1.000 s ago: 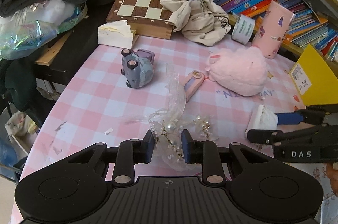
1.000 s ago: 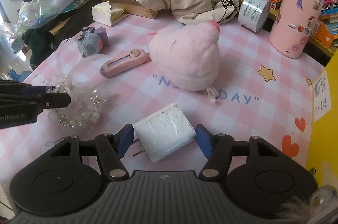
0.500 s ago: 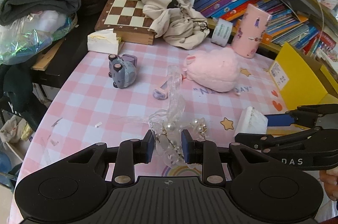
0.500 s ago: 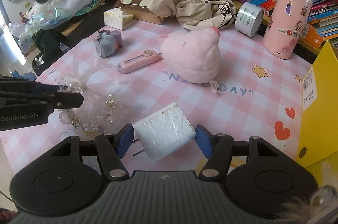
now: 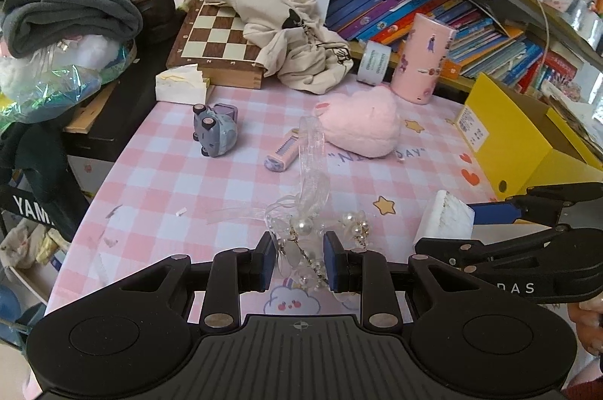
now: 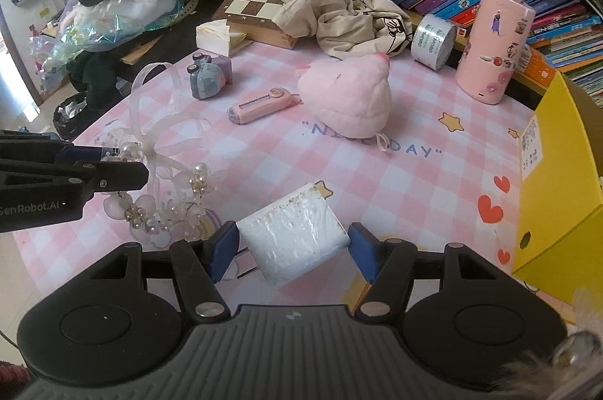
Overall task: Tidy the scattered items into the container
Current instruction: 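Carry the pearl clip and white packet with both grippers toward the yellow box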
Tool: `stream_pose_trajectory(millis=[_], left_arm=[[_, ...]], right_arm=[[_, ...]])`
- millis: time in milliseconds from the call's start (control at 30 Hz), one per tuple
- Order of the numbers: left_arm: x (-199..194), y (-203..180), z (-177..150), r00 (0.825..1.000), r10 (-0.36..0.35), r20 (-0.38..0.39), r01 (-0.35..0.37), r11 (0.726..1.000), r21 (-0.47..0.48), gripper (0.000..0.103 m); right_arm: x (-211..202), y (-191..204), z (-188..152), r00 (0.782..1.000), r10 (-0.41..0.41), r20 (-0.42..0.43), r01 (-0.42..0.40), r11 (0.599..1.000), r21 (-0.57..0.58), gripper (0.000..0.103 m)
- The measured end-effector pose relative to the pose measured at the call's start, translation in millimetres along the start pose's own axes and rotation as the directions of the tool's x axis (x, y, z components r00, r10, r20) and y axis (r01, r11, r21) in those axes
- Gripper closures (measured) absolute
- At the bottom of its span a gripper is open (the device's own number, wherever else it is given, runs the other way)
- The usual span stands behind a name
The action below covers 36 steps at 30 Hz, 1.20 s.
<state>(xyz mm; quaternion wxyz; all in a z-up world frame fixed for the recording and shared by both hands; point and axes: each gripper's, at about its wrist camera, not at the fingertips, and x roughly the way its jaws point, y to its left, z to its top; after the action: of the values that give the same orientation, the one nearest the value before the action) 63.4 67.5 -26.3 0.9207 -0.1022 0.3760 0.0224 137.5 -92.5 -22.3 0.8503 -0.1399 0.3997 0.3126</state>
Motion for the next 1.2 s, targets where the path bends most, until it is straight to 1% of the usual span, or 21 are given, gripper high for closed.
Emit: stream_pose_trajectory(millis=[300,633,933,1200], left_arm=[[-19,-2,-10,0.999,-0.029,0.024,0.028,0.999,0.023,0.078],[-35,-9,-22,0.996,-0.088,0.034,0.086,0.995,0.055,0.078],[-39,-24,-27,0.988,-0.154,0.028,0.150,0.983,0.107,0.078],[-37,-35,-28,0.978,-0.207,0.017,0.204,0.971,0.125,0.078]], right_arm=[[-20,11,-15,0.999,-0.031,0.015,0.031,0.999,0.022,0.041],[-45,19,-34,0.996,-0.082,0.030,0.080,0.995,0.057,0.041],[-70,12,-54,0.987,-0.155,0.044,0.148,0.981,0.129,0.041],[-82,0,-69,0.978,-0.205,0.028,0.196,0.962,0.192,0.041]])
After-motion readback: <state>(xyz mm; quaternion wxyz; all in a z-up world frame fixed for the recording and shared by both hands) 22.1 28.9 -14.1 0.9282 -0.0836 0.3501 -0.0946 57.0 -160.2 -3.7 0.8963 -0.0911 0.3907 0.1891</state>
